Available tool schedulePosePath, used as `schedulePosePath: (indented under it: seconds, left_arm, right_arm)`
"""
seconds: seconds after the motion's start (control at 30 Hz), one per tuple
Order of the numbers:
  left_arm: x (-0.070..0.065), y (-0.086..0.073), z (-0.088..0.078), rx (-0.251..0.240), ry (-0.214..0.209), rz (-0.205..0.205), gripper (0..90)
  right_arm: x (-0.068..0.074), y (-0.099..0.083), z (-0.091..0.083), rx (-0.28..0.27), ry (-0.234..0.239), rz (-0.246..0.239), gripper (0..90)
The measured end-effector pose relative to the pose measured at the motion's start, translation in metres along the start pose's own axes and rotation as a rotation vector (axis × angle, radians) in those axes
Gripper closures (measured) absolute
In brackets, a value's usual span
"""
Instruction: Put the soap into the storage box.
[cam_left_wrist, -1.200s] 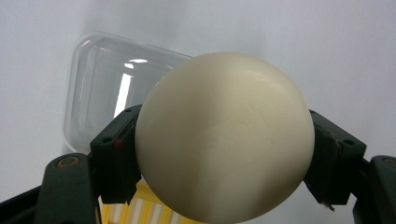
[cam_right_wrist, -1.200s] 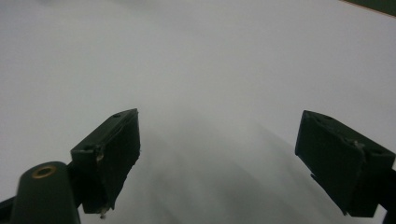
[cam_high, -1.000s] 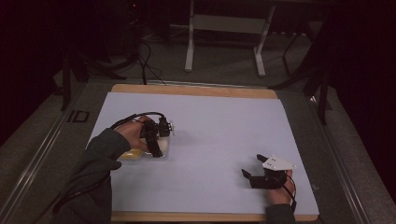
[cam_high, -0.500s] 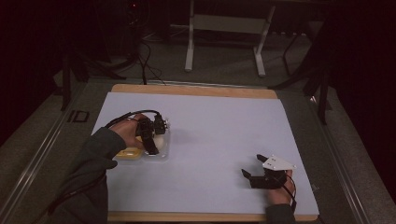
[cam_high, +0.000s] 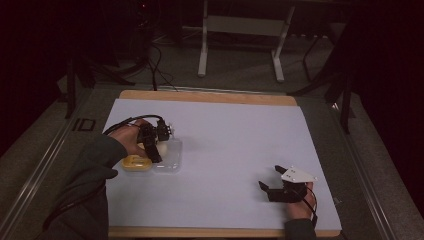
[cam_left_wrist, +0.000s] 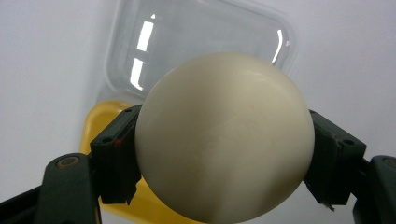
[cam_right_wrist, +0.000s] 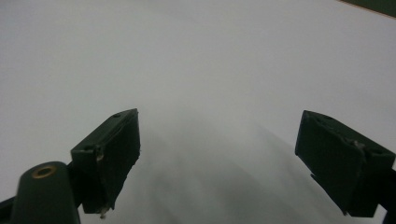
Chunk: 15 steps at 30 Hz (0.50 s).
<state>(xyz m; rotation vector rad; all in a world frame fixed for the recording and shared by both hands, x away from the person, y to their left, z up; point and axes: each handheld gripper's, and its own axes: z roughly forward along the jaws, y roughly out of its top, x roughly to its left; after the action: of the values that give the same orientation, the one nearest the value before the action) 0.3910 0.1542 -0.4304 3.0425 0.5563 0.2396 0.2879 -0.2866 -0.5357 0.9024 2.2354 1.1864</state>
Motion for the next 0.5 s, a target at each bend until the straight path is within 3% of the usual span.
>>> schedulePosePath:
  seconds: [0.5]
  left_arm:
    - [0.009,-0.011,0.003,-0.006,0.004,-0.046,24.6]
  right_arm:
    - [0.000,0.000,0.000,0.000,-0.003,-0.001,13.9]
